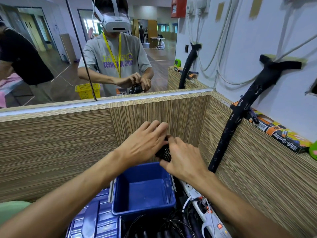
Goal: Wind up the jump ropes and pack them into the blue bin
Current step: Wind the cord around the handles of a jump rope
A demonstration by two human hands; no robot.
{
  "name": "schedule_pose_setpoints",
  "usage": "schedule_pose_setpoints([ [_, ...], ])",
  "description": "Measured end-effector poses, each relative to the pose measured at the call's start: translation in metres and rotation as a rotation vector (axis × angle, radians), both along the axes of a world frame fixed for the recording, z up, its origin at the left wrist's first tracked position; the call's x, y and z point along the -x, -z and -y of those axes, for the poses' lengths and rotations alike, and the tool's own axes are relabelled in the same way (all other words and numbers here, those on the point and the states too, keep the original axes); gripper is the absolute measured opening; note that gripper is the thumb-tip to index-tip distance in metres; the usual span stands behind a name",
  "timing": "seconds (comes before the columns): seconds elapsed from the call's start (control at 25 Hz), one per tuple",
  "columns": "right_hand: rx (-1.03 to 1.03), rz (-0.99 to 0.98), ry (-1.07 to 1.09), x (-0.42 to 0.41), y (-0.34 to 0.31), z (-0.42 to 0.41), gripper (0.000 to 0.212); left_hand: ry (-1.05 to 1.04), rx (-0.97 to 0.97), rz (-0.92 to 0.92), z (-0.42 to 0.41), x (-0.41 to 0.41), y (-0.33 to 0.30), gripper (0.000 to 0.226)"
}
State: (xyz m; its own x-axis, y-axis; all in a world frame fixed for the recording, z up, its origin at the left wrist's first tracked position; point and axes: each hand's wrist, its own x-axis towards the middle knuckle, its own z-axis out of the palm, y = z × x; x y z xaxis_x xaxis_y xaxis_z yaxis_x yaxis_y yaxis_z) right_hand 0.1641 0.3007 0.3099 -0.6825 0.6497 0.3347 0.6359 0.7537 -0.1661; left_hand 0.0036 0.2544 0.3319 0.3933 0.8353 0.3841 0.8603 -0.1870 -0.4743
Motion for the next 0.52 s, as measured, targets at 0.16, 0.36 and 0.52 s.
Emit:
schedule_pose_setpoints([
  [0.16, 0.062, -0.011, 0.019, 0.002, 0.000, -0.001, 0.067, -0.071, -0.035, 0.430, -0.001, -0.010, 0.010, 0.034],
  [0.36, 0.141, -0.053, 0.012, 0.002, 0.006, -0.003, 0.042, -0.174, -0.089, 0.717, 0.006, -0.032, 0.031, 0.034],
  [0.52, 0.218, -0.052, 0.036, 0.003, 0.012, -0.008, 0.035, -0.227, -0.123, 0.741, 0.009, -0.042, 0.045, 0.033],
])
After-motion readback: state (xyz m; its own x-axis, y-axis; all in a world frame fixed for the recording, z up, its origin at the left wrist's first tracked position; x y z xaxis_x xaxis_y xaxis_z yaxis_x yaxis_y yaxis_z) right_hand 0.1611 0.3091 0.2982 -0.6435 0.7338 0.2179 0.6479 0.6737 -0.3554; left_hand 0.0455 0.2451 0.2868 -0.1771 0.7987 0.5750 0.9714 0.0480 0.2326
